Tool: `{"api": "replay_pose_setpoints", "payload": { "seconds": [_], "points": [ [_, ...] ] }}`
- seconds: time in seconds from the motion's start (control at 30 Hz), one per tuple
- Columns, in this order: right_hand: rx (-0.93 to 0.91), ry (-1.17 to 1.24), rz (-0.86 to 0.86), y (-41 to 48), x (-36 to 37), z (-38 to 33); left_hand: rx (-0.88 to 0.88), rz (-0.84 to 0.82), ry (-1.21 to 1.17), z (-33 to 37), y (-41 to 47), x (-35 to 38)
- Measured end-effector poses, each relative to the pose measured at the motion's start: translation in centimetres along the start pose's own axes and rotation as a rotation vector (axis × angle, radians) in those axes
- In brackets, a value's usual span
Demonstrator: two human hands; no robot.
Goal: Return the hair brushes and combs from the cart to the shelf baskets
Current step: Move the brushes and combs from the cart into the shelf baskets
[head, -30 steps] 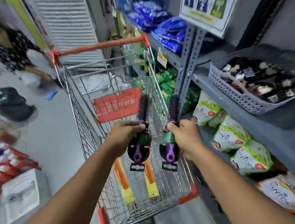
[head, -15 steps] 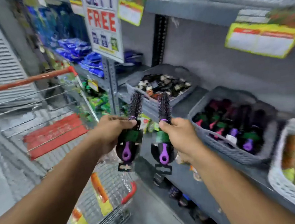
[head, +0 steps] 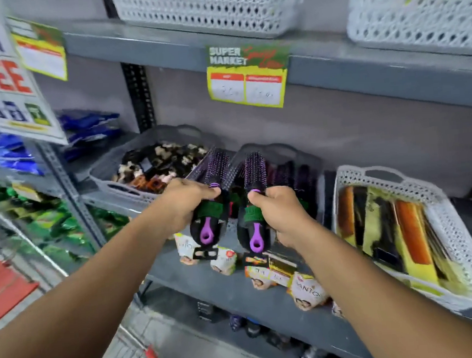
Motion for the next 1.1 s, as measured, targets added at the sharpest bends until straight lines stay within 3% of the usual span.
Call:
{"api": "replay_pose_setpoints", "payload": {
  "seconds": [0.4, 0.63, 1.1],
  "points": [
    [0.219, -0.093, 0.220, 7.0, -2.0, 3.1, -0.004, -0.036, 0.283, 0.4, 10.3, 5.8],
    [0.290, -0.074, 0.244, 8.7, -3.0, 5.0, -0.059, -0.056, 0.432, -1.3, 13.3, 6.6],
    [0.324, -0.220, 0.264, 8.7, -1.1, 6.6, -0.010, -0.071, 0.623, -3.4, 14.3, 9.2]
  ]
}}
Point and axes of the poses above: each hand's wrist, its own y-axis towards the middle knuckle, its own x-axis out of the palm, z = x × y, the point moved 9 cm from there along y, towards the middle knuckle, and after that the axes turned 1 degree about -y, right-handed, at the moved point
